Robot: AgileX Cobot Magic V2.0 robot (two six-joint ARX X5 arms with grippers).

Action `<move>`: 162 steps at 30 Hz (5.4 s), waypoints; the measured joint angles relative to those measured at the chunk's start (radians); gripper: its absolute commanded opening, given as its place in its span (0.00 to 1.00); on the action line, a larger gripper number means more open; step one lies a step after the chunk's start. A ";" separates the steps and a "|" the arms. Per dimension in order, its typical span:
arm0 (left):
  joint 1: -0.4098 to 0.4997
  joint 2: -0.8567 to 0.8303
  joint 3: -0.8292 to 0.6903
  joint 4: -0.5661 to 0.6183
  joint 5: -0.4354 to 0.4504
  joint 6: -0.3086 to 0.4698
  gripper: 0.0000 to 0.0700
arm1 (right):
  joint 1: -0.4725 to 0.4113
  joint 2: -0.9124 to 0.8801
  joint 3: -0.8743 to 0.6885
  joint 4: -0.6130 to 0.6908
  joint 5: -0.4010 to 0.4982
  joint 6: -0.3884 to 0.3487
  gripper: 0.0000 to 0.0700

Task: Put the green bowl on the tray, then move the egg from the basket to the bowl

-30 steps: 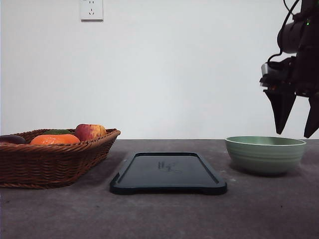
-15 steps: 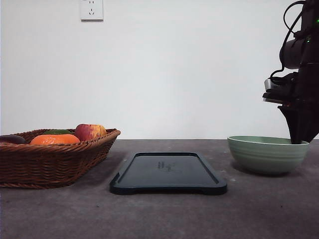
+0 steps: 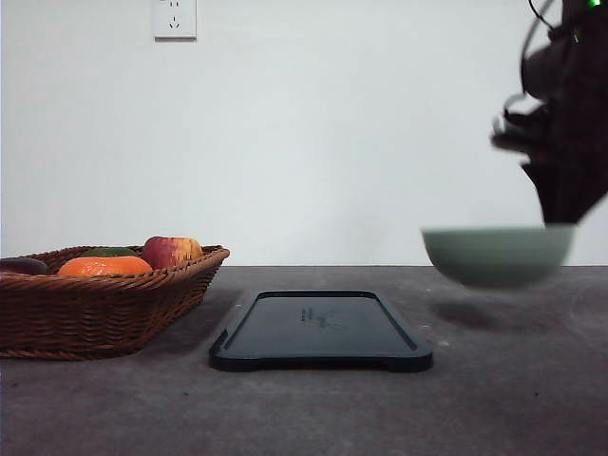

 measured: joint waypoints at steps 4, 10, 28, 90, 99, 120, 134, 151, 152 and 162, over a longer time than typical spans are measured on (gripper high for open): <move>0.000 0.000 0.000 0.000 0.000 0.000 0.50 | 0.061 0.000 0.102 -0.049 -0.024 0.000 0.00; 0.000 0.000 0.000 0.000 0.000 0.000 0.50 | 0.175 0.000 0.209 -0.016 -0.023 0.000 0.00; 0.000 0.000 0.000 0.001 0.000 0.000 0.50 | 0.342 0.146 0.219 0.128 0.028 0.006 0.00; 0.000 0.000 0.000 -0.014 0.000 0.000 0.50 | 0.370 -0.066 0.025 0.450 0.052 0.020 0.38; 0.000 0.000 0.000 -0.014 0.000 0.000 0.50 | 0.370 -0.333 -0.311 0.651 0.052 0.013 0.38; 0.000 0.000 0.000 -0.014 0.052 0.001 0.50 | 0.276 -0.833 -0.974 0.771 0.052 -0.045 0.38; -0.114 0.163 0.142 -0.079 -0.002 0.012 0.51 | 0.247 -0.904 -1.017 0.799 0.052 -0.051 0.38; -0.208 0.686 0.540 -0.219 -0.128 0.201 0.62 | 0.245 -0.904 -1.017 0.806 0.052 -0.051 0.38; -0.208 0.705 0.542 -0.213 -0.130 0.209 0.62 | 0.245 -0.904 -1.017 0.806 0.052 -0.051 0.38; -0.208 0.839 0.542 -0.174 -0.146 0.222 0.62 | 0.245 -0.904 -1.017 0.807 0.052 -0.051 0.38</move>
